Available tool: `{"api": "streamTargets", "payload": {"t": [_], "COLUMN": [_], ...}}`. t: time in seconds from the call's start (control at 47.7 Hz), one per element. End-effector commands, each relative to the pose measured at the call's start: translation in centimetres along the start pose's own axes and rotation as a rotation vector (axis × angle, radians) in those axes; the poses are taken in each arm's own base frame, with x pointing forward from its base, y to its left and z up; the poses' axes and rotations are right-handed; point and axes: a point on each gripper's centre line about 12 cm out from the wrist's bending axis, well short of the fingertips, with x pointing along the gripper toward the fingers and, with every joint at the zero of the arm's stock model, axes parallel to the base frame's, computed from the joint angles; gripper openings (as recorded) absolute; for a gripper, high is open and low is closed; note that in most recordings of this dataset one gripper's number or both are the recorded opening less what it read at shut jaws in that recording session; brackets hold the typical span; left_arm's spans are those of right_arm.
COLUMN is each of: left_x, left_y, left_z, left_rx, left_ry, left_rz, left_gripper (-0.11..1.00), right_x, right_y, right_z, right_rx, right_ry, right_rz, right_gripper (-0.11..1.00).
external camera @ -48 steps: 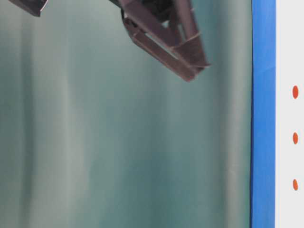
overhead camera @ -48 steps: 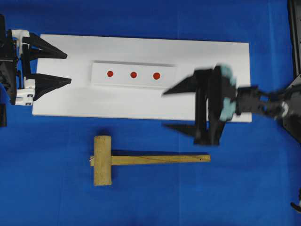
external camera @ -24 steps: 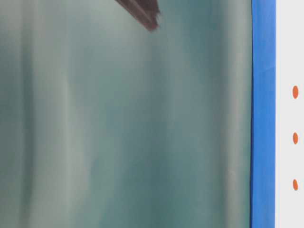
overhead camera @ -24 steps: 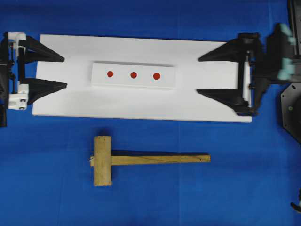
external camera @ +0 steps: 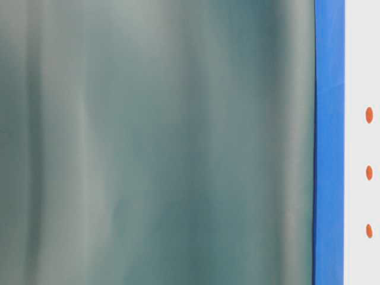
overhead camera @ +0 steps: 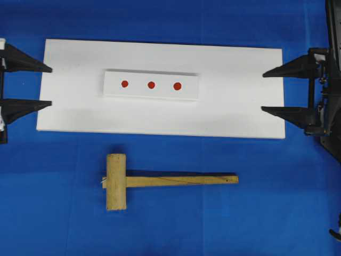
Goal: Hit the mark with a hammer.
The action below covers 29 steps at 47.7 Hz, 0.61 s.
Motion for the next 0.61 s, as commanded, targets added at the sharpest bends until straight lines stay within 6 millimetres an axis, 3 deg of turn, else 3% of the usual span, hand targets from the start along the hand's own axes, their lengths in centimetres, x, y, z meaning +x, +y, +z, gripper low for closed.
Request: {"api": "streamTargets", "payload": {"t": [0.0,0.251,0.587], "left_x": [-0.5,-1.4,-1.4], "left_y": [-0.1,0.0,0.1], "left_z": [0.0,-1.9,-3.0], "left_rx": [0.017,0.031,0.036], "left_ry": [-0.02,-0.02,0.0], "left_rz": [-0.004,-0.004,-0.005], "left_gripper": [0.84,0.84,0.84], "right_x": [-0.5,-1.4,-1.4], "right_y": [-0.4,-1.0,-0.7], "right_z": [-0.5,-2.9,-3.0], "right_rx": [0.001,0.029,0.025], "right_ry": [-0.021,-0.006,-0.002], "right_rz": [-0.019,-0.03,-0.017], "right_gripper": [0.74,0.74,0.74]}}
